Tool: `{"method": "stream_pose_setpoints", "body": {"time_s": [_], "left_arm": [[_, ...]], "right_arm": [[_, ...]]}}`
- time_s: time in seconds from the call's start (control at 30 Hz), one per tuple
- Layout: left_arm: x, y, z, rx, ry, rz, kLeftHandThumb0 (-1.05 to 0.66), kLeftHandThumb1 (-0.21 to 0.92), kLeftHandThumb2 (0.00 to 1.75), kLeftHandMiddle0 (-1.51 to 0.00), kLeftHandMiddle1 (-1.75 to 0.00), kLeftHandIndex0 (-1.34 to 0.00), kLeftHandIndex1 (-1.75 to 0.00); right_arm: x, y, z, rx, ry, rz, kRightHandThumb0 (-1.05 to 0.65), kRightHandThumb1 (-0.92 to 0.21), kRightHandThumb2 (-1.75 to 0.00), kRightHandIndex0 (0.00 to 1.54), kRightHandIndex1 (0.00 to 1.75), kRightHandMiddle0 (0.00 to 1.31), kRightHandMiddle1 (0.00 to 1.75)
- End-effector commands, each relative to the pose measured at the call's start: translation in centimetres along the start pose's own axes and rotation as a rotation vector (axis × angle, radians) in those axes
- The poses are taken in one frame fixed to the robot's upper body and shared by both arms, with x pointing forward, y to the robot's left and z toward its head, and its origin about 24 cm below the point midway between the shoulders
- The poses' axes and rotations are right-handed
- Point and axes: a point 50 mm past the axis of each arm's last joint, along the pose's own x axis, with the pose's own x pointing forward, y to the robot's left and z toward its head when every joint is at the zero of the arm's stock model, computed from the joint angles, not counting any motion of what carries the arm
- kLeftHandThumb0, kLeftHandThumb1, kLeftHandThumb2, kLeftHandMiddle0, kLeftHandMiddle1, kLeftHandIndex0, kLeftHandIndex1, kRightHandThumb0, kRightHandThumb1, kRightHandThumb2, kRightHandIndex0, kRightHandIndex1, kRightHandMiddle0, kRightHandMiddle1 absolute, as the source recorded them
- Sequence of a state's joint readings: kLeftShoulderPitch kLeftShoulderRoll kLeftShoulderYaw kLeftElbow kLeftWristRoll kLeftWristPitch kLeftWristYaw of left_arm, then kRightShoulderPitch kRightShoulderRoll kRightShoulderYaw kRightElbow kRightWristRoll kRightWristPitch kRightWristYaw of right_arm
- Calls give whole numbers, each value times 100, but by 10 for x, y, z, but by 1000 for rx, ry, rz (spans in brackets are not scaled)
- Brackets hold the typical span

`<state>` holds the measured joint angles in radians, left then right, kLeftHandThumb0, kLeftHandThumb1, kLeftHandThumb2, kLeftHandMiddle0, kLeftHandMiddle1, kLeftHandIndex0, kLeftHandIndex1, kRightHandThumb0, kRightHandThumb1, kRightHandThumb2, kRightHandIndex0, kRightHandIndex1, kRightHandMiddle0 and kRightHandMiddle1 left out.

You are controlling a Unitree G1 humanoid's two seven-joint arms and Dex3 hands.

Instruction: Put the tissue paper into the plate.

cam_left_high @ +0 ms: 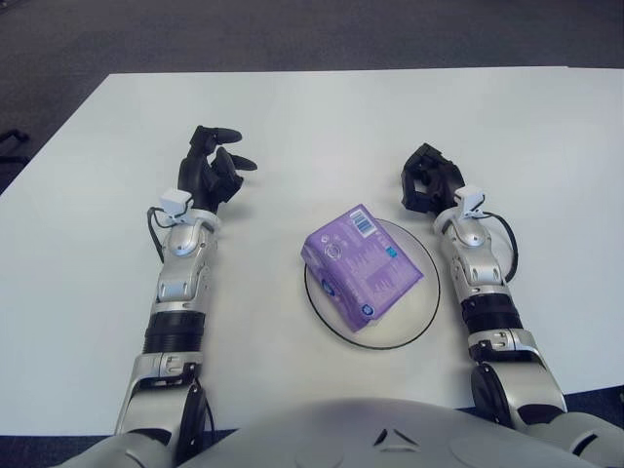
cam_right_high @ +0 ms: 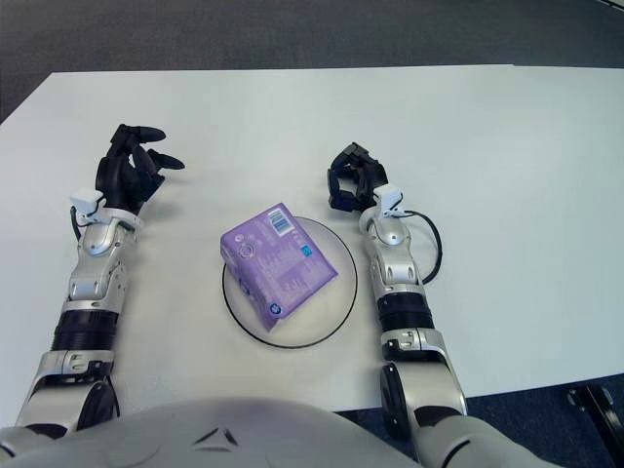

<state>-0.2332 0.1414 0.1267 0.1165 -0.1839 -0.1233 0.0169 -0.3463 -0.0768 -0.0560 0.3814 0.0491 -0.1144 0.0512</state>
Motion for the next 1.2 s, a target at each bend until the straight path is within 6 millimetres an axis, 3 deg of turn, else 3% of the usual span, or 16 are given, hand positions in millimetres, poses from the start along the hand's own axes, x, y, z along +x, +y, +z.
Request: {"method": "stream_pose_setpoints", "body": {"time_s": [0.0,0.53,1.17], "left_arm": [[-4,-5,-8,-8,44,23,-41,60,97,-94,-175,-40,-175],[-5,-5,-15,-21,55,7,-43,48,111,-118,-175,-49,-175],[-24,-5,-51,-168,173,-8,-44,46,114,-127,-175,-50,-175]], "right_arm": [[-41,3,-64,64,251,-33,-44,-45,-114,95,175,50,175],[-41,3,-64,65,254,-34,-43,-47,-112,94,175,49,175],[-41,2,-63,57,243,-43,-44,-44,-116,99,175,51,175]]}}
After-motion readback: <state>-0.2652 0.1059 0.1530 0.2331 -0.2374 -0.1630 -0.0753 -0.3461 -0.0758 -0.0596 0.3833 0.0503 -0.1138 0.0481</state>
